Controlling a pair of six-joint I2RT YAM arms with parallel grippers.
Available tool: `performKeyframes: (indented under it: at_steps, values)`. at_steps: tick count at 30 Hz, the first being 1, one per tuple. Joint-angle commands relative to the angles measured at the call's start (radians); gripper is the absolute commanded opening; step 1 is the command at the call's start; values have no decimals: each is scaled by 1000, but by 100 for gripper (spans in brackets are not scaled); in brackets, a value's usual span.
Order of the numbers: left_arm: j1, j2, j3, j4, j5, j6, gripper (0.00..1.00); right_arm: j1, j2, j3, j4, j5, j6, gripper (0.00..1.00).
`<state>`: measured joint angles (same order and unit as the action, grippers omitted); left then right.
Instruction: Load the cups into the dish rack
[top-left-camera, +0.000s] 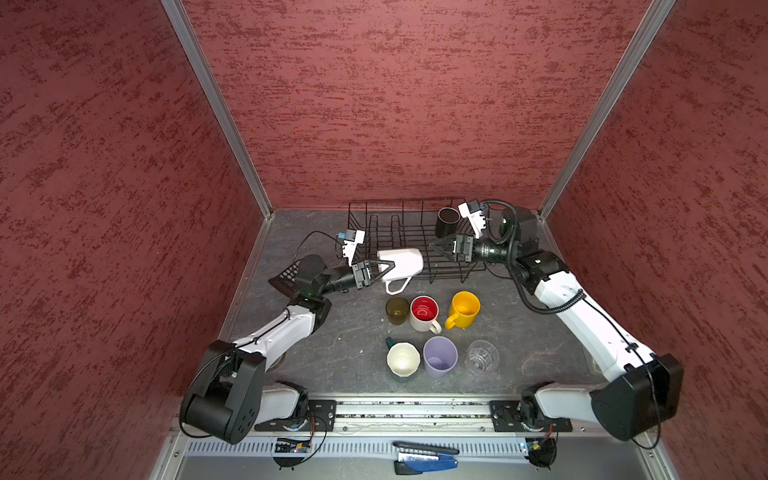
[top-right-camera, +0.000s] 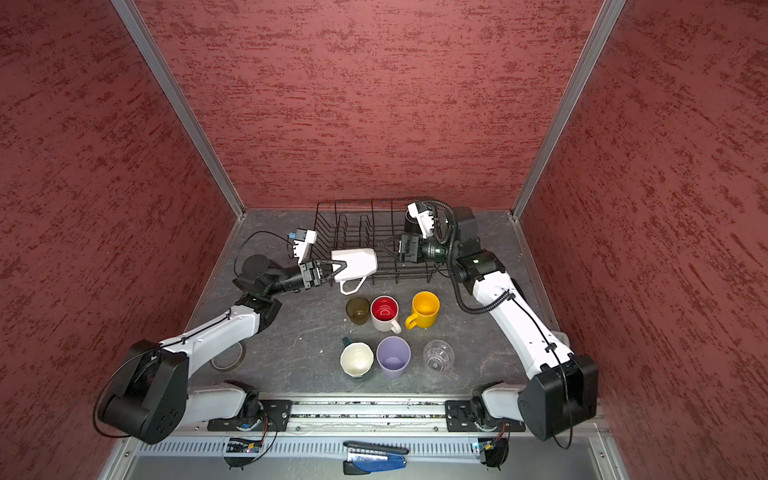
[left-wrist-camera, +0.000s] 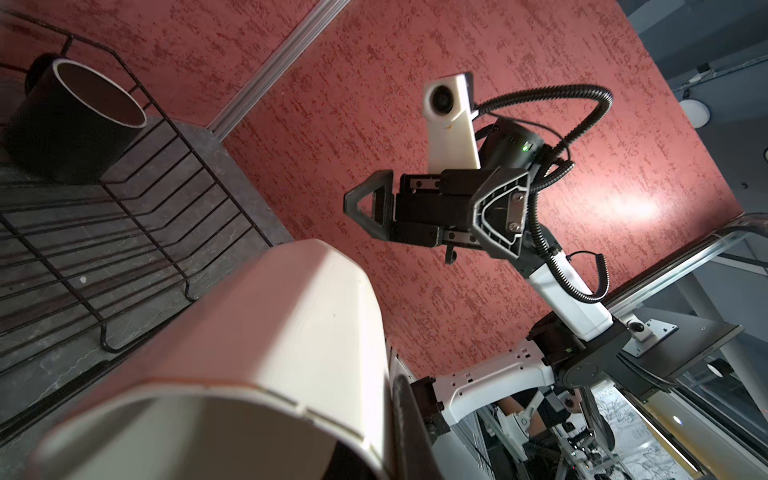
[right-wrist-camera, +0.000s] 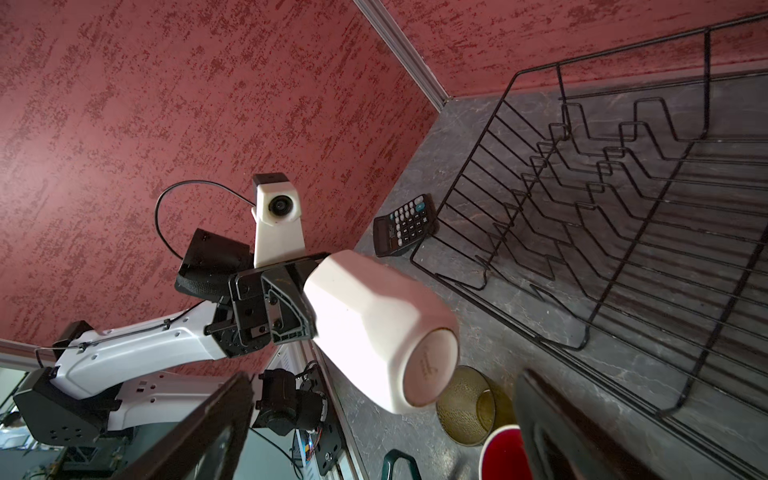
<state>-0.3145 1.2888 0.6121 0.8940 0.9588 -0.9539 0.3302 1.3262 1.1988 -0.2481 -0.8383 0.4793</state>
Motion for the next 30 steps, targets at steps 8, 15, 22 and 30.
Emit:
performKeyframes:
  at_steps: [8, 15, 22, 30]
  values:
    - [-19, -38, 9, 192, -70, -27, 0, 56, 40, -60, 226, -124, 132, 99]
    - [-27, -9, 12, 275, -51, -82, 0, 110, 89, -65, 295, -132, 163, 99]
    - [-36, 21, 21, 352, -42, -141, 0, 134, 122, -58, 323, -128, 163, 97]
    - [-35, 11, 26, 365, -31, -163, 0, 133, 109, -27, 188, -11, 66, 99]
